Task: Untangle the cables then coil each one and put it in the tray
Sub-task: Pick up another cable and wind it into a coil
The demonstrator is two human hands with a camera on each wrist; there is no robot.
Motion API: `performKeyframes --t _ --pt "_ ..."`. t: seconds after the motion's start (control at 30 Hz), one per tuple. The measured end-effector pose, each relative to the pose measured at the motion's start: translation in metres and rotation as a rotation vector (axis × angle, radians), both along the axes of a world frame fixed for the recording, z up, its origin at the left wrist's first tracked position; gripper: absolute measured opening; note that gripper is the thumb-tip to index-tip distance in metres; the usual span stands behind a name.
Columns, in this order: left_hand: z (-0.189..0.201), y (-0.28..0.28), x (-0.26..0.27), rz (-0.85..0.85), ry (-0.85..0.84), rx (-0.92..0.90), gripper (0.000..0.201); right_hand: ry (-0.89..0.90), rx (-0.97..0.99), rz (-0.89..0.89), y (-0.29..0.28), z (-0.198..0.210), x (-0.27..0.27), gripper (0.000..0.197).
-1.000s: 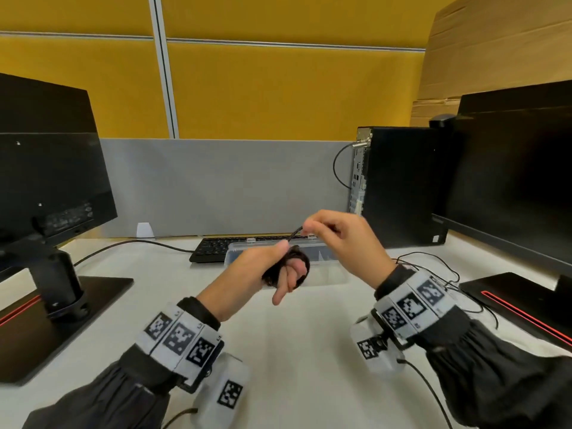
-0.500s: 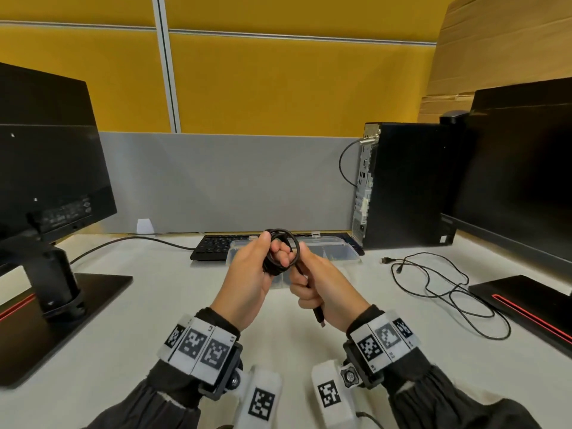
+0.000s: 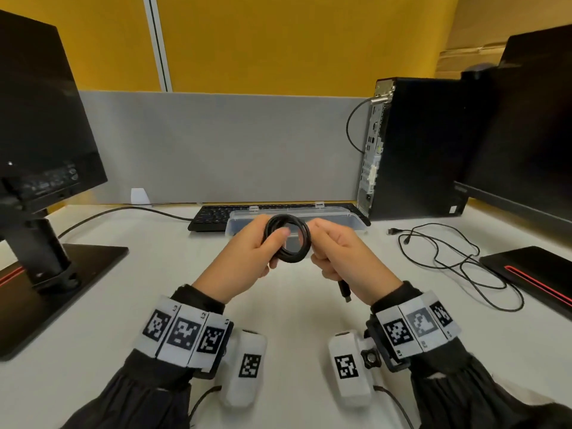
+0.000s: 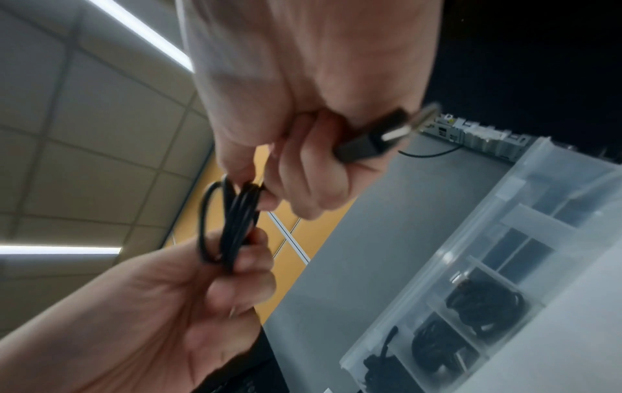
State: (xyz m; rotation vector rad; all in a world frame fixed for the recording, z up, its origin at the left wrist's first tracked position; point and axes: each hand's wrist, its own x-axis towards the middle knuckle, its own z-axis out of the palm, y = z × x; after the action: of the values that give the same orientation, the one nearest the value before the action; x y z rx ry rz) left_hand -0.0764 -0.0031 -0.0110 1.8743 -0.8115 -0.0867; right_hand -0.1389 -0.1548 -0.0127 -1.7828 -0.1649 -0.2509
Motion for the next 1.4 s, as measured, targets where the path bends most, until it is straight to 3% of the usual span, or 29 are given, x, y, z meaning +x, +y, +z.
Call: performKeyframes --t 0.07,0.13,0.23,0.37,0.43,0.5,0.63,0.77,0.9,1.1,1.3,1.37,1.4 --pt "0.000 0.001 -0.003 0.019 -0.108 0.066 0.010 0.020 -0.053 0.047 -0.001 0.001 -0.002 0.033" --pt "0.000 0.001 -0.004 0.046 -0.214 0.076 0.016 0.056 -0.069 0.107 -0.004 0.001 -0.004 0.028" --pt "0.002 0.003 -0.002 0.060 -0.202 -0.007 0.017 0.065 -0.061 0.141 -0.012 -0.001 -0.003 0.022" --pt "0.000 0.003 -0.003 0.115 -0.136 -0.174 0.017 0.045 -0.435 -0.009 -0.018 -0.003 -0.002 0.027" --pt "-0.001 0.001 -0.004 0.131 -0.115 -0.224 0.019 0.079 -0.526 -0.069 -0.020 -0.004 -0.001 0.026" --pt "-0.001 0.000 -0.005 0.131 -0.090 -0.249 0.020 0.039 -0.387 -0.095 -0.018 -0.005 0.000 0.025" --pt "-0.003 -0.001 -0.007 0.047 -0.009 -0.206 0.017 -0.133 0.254 -0.121 -0.013 -0.003 0.003 0.020" --pt "-0.005 -0.003 -0.007 0.019 0.026 -0.192 0.016 -0.053 0.504 -0.041 -0.001 -0.010 0.008 0.018" --pt "-0.006 -0.005 -0.003 0.045 0.128 -0.197 0.017 0.006 0.564 0.040 0.009 -0.015 0.009 0.020" --pt "-0.011 -0.009 0.000 0.056 0.101 -0.112 0.014 0.099 0.639 0.024 0.011 -0.010 0.007 0.013" --pt "-0.016 -0.015 0.004 0.079 0.060 -0.017 0.015 0.049 0.440 0.111 0.015 -0.009 0.001 0.068" --pt "-0.016 -0.016 0.004 0.078 0.092 -0.049 0.017 0.004 0.355 0.092 0.017 -0.011 0.001 0.068" --pt "-0.016 -0.016 0.004 0.071 0.113 -0.067 0.016 -0.023 0.324 0.071 0.018 -0.011 0.001 0.059"
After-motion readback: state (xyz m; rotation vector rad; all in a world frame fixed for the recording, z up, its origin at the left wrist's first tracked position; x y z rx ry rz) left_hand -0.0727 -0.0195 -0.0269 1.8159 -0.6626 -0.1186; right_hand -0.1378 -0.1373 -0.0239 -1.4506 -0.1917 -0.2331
